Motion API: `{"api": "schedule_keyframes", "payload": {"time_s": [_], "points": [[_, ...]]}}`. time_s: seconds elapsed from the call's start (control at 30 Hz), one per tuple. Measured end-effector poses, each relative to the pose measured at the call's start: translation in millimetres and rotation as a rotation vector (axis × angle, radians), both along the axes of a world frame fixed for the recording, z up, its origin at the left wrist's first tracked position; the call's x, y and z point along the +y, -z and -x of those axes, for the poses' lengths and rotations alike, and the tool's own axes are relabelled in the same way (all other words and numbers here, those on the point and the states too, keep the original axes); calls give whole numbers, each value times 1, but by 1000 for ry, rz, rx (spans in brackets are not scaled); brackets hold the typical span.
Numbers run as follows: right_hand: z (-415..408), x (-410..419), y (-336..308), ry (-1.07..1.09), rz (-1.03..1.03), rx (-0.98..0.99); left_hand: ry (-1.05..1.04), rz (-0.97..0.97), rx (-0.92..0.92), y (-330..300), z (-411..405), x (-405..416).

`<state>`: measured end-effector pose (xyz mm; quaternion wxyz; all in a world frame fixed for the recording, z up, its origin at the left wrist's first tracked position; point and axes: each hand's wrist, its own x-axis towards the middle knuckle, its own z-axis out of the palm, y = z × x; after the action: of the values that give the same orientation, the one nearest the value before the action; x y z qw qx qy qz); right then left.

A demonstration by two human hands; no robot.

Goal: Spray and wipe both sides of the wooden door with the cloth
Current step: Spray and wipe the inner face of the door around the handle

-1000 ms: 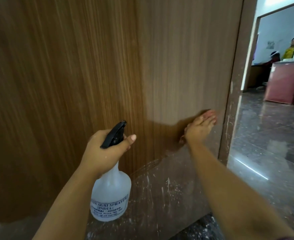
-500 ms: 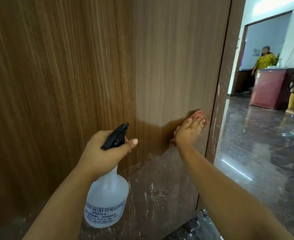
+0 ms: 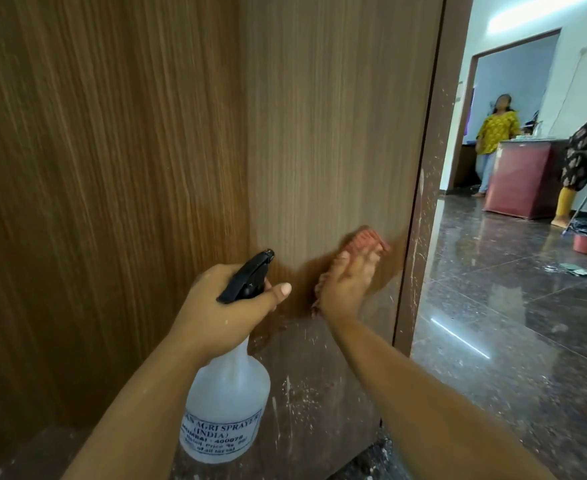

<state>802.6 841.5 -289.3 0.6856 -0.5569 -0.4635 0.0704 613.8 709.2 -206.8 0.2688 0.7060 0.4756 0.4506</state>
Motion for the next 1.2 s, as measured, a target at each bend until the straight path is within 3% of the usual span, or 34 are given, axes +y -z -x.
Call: {"api": "schedule_keyframes", "payload": {"time_s": [0.07, 0.13, 0.23, 0.37, 0.53, 0.63, 0.73, 0.87, 1.0, 1.07, 1.1, 1.2], "points": [[-8, 1, -25, -42, -151, -300, 1, 4, 8, 0, -2, 1], [-34, 15, -56, -28, -177, -387, 0, 1, 1, 0, -1, 3], [-70, 35, -71, 65, -88, -178, 16, -19, 28, 2, -1, 2], [-87, 42, -25, 85, 146, 191, 21, -38, 12, 3, 7, -8], [-64, 29, 41, 49, 399, 491, 26, -21, 2, 10, 19, -23], [-31, 13, 45, 79, 396, 559, 0, 3, -30, 15, 28, -31], [15, -6, 41, 55, 178, 290, -16, 23, -55, 20, 37, -37], [93, -41, 69, -59, -154, -454, -22, 8, -70, 18, 45, -43], [80, -38, 113, -52, -220, -1099, -28, -16, -60, 18, 49, -51], [51, -22, 108, -35, -211, -1210, -39, -2, -65, 19, 53, -54], [34, -17, 100, -80, -165, -1086, -43, 6, -69, 21, 55, -57], [-18, -1, 73, -111, 28, -409, -37, 14, -30, 29, 58, -60]]}}
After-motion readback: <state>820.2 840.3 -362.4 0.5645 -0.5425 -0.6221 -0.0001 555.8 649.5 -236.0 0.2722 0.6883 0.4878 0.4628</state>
